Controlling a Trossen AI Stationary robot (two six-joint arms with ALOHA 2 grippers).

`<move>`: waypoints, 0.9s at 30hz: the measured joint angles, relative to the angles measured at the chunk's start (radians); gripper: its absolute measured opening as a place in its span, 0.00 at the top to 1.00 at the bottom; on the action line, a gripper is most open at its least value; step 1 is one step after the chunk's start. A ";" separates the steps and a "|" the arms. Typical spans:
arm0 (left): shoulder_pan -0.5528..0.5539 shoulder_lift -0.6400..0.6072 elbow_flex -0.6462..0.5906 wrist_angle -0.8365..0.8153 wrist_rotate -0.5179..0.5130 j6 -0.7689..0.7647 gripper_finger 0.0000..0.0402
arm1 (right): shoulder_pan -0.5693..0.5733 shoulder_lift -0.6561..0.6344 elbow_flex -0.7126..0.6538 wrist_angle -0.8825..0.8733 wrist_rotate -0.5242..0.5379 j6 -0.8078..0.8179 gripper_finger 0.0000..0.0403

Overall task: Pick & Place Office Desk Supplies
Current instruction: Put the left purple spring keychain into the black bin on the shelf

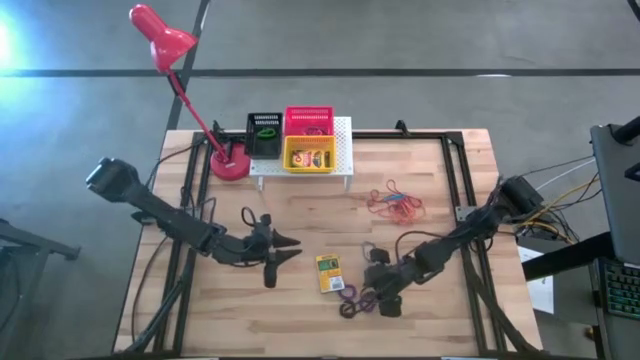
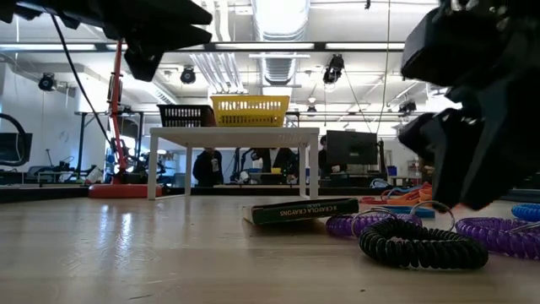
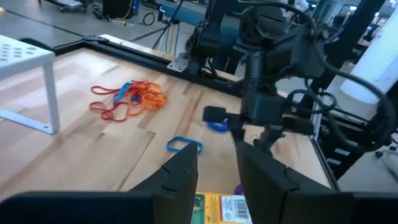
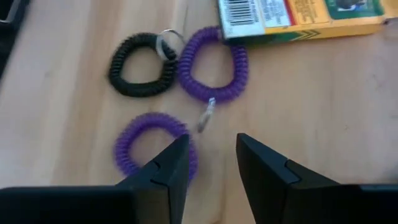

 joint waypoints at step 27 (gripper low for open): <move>-0.001 0.191 0.119 0.059 0.010 0.032 0.71 | -0.018 0.056 -0.049 0.190 0.003 0.043 0.74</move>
